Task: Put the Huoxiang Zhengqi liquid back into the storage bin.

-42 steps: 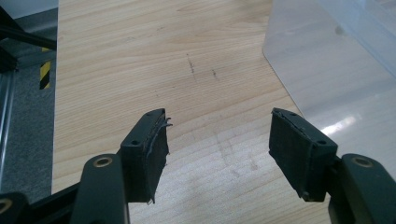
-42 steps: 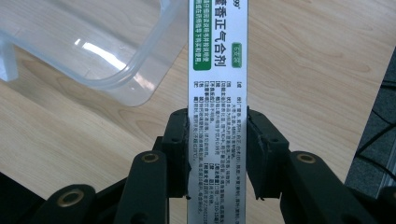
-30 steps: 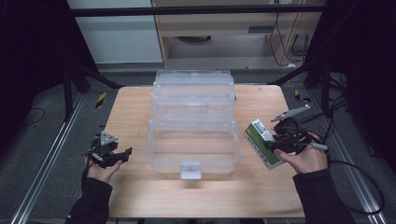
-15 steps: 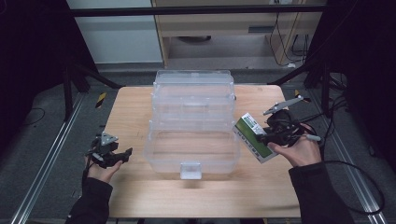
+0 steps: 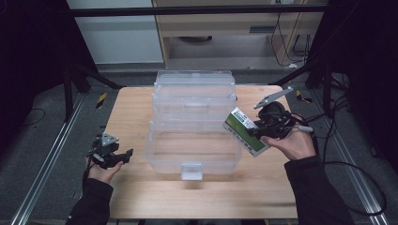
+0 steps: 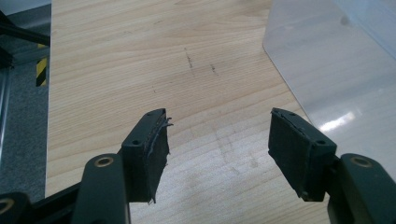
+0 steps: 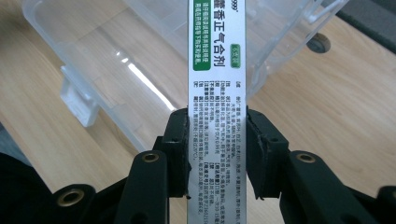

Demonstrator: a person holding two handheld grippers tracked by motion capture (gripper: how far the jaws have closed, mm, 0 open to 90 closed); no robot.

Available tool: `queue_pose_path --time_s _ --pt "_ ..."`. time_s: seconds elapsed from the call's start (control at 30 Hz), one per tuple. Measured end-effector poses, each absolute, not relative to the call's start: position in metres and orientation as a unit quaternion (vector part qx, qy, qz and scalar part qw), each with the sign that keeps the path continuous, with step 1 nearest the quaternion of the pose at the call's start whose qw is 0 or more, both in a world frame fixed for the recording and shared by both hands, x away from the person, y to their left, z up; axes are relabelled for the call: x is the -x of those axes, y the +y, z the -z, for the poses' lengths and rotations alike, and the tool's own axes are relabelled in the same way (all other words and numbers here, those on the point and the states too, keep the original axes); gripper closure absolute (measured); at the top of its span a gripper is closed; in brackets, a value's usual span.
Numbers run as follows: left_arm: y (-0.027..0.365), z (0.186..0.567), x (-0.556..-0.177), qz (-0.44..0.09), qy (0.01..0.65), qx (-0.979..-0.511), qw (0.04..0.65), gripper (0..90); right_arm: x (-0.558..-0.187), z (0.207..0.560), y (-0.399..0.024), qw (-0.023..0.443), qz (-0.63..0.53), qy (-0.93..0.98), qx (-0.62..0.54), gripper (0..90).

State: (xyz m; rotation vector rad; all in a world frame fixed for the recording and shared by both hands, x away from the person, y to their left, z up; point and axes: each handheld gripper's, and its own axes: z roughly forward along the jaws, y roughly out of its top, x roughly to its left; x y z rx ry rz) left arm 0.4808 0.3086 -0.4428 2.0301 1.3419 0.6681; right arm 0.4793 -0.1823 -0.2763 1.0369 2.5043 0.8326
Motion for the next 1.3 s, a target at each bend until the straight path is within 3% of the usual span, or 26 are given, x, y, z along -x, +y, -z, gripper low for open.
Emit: queue_pose_path --time_s 0.4,1.3 --pt "0.309 0.444 -0.481 -0.251 0.506 -0.767 0.303 37.0 -0.498 0.263 -0.155 0.131 -0.295 0.900 -0.293 63.8" --pt "0.309 0.445 -0.483 -0.249 0.506 -0.769 0.301 37.3 -0.522 0.289 -0.126 0.081 -0.274 0.938 -0.195 63.8"
